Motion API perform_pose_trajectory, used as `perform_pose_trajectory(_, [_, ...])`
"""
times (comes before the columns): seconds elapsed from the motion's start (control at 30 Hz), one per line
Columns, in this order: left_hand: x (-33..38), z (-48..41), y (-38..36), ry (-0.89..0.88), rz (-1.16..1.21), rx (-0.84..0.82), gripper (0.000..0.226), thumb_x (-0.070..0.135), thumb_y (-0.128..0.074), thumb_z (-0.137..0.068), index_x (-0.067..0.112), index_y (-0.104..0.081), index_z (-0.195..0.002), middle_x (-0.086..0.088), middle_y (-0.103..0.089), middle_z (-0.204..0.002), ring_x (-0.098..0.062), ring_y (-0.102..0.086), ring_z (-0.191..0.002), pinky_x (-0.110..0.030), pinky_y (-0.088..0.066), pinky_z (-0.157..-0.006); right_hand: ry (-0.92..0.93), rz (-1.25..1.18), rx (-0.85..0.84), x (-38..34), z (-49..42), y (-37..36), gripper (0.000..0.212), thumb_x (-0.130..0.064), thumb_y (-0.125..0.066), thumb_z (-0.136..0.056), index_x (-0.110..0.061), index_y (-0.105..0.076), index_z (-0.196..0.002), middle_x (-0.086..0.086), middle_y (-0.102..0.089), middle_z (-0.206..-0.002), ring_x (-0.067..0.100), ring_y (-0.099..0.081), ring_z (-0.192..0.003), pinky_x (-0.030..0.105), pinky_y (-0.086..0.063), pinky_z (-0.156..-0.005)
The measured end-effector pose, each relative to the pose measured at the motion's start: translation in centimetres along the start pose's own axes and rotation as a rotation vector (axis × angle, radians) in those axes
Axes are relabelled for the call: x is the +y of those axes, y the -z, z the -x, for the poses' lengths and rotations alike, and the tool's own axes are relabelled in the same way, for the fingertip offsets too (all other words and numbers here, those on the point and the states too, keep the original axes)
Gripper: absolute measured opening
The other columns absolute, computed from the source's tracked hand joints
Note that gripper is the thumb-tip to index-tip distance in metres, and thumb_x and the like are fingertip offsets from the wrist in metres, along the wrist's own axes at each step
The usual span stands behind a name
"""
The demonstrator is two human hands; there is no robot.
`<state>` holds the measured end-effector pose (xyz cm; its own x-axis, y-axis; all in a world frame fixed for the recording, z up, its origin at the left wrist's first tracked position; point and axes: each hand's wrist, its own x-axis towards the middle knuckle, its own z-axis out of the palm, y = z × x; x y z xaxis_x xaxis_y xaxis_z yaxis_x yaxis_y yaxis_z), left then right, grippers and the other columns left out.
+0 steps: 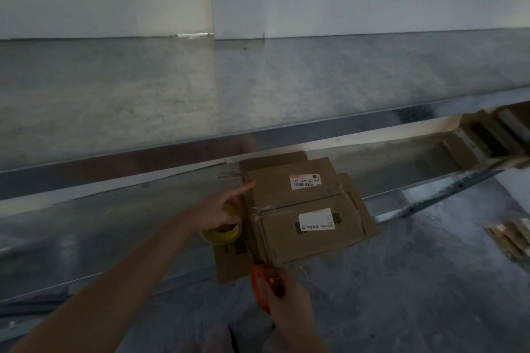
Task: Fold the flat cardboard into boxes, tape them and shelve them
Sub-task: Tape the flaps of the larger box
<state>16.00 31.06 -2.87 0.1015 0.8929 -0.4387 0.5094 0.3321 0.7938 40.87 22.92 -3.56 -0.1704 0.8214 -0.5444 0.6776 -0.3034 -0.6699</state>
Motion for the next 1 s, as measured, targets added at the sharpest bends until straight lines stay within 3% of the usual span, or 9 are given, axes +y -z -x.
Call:
perform_pose_trajectory(0.13, [0.3, 0.2, -0.1, -0.034, -0.023, 0.028, 0.091, 0.008, -0.068, -0.086, 0.078, -0.024, -0.125, 0.016, -0.042, -0.127, -0.003, -0.049, -0.110, -0.016, -0.046, -0.075, 0.150, 0.091, 0.002, 0.4, 1.6, 1.4, 0.028, -0.043, -0.075, -0.079, -0.050, -0.061, -0.103, -0.027, -0.066, -0.084, -0.023, -0.057, -0.079, -0.002, -0.041, -0.071])
perform_pose_trajectory(0.27, [0.8, 0.6, -0.2, -0.063, -0.048, 0.056, 0.092, 0.001, -0.065, -0.086, 0.073, -0.024, -0.127, 0.016, -0.039, -0.135, 0.003, -0.056, -0.098, -0.015, -0.049, -0.068, 0.227, 0.074, 0.200, 1.1, 2.8, 5.1, 0.036, -0.061, -0.071, -0.070, -0.057, -0.061, -0.104, -0.025, -0.070, -0.085, -0.005, -0.067, -0.072, 0.022, -0.057, -0.069])
perform_pose_trajectory(0.33, [1.0, 0.8, -0.3, -0.078, -0.121, 0.091, 0.091, 0.001, -0.064, -0.086, 0.065, -0.021, -0.134, 0.014, -0.039, -0.143, -0.002, -0.059, -0.104, -0.017, -0.051, -0.078, 0.273, 0.195, 0.325, 1.3, 2.3, 8.2, 0.040, -0.073, -0.059, -0.069, -0.064, -0.052, -0.107, -0.031, -0.066, -0.084, -0.009, -0.064, -0.073, 0.013, -0.052, -0.061])
perform_pose_trajectory(0.43, [1.3, 1.1, -0.9, -0.095, -0.275, 0.133, 0.094, 0.003, -0.063, -0.086, 0.058, -0.010, -0.142, 0.007, -0.034, -0.153, -0.018, -0.051, -0.126, -0.029, -0.045, -0.098, 0.297, 0.354, 0.438, 1.5, -0.7, 13.3, 0.042, -0.058, -0.064, -0.079, -0.054, -0.047, -0.116, -0.022, -0.066, -0.098, 0.001, -0.064, -0.079, 0.027, -0.053, -0.063])
perform_pose_trajectory(0.53, [1.6, 1.3, -1.6, -0.025, -0.313, 0.154, 0.100, -0.003, -0.060, -0.083, 0.057, -0.009, -0.144, 0.005, -0.034, -0.154, -0.019, -0.065, -0.095, -0.034, -0.056, -0.080, 0.374, 0.417, 0.536, 1.6, -5.4, 17.5, 0.037, -0.050, -0.068, -0.082, -0.037, -0.055, -0.114, -0.011, -0.064, -0.109, 0.015, -0.063, -0.091, 0.031, -0.050, -0.072])
perform_pose_trajectory(0.6, [1.7, 1.3, -2.2, -0.002, -0.276, 0.167, 0.099, -0.005, -0.060, -0.083, 0.057, -0.012, -0.144, 0.004, -0.039, -0.151, -0.006, -0.060, -0.068, -0.026, -0.055, -0.064, 0.406, 0.457, 0.576, 1.5, -8.6, 19.7, 0.038, -0.050, -0.065, -0.085, -0.029, -0.058, -0.116, -0.004, -0.065, -0.111, 0.022, -0.063, -0.097, 0.036, -0.050, -0.079])
perform_pose_trajectory(0.67, [1.8, 1.3, -2.7, 0.022, -0.275, 0.195, 0.100, -0.004, -0.060, -0.083, 0.056, -0.011, -0.144, 0.002, -0.046, -0.147, -0.003, -0.058, -0.062, -0.016, -0.049, -0.057, 0.438, 0.511, 0.578, 1.6, -11.8, 21.5, 0.042, -0.051, -0.063, -0.087, -0.024, -0.058, -0.119, 0.001, -0.065, -0.114, 0.025, -0.062, -0.103, 0.041, -0.049, -0.086])
perform_pose_trajectory(0.83, [2.5, 1.4, -4.0, 0.066, -0.325, 0.302, 0.092, 0.012, -0.063, -0.090, 0.059, -0.003, -0.141, 0.005, -0.042, -0.149, -0.014, -0.062, -0.105, -0.025, -0.051, -0.087, 0.370, 0.611, 0.416, 2.6, -19.4, 25.2, 0.055, -0.055, -0.056, -0.090, -0.019, -0.050, -0.130, 0.006, -0.057, -0.126, 0.026, -0.056, -0.114, 0.045, -0.047, -0.097])
perform_pose_trajectory(1.0, [2.6, 1.2, -4.7, 0.146, -0.383, 0.354, 0.094, 0.017, -0.064, -0.090, 0.065, 0.000, -0.139, 0.006, -0.045, -0.146, -0.011, -0.059, -0.110, -0.028, -0.046, -0.098, 0.225, 0.687, 0.340, 2.4, -25.2, 26.1, 0.057, -0.054, -0.051, -0.092, -0.016, -0.040, -0.133, 0.010, -0.052, -0.127, 0.029, -0.052, -0.117, 0.046, -0.043, -0.097])
